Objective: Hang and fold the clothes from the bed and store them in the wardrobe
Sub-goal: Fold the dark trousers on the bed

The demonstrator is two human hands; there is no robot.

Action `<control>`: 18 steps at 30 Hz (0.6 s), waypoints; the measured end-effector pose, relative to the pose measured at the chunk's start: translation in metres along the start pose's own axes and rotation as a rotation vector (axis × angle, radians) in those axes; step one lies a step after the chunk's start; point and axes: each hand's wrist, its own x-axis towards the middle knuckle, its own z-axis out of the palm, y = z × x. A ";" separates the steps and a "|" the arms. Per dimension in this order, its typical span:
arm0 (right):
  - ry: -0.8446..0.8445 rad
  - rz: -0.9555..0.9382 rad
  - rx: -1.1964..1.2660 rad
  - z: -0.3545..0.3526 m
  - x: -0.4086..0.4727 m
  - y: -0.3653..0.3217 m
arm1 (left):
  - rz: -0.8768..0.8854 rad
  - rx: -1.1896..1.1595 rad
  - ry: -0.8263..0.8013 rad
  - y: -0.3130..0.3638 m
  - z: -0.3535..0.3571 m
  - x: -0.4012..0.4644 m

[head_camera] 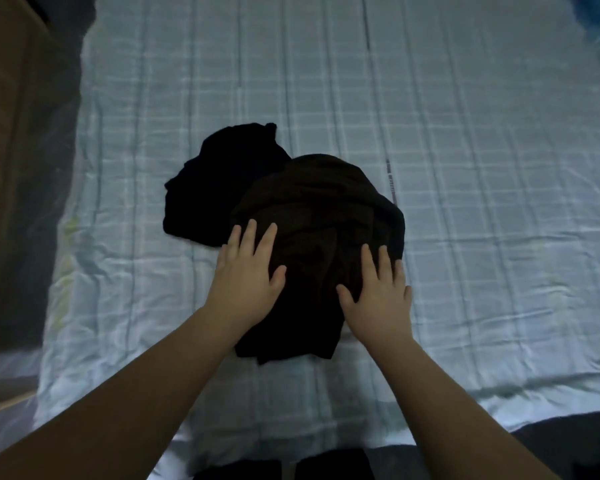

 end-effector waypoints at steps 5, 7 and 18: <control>-0.032 0.123 0.052 0.041 0.053 0.043 | -0.053 -0.039 -0.096 0.022 0.066 0.019; -0.074 0.179 0.224 0.056 0.065 0.060 | -0.055 -0.060 -0.121 0.035 0.087 0.021; -0.039 0.138 0.768 0.027 0.052 0.059 | -0.062 -0.143 -0.179 0.083 0.079 0.016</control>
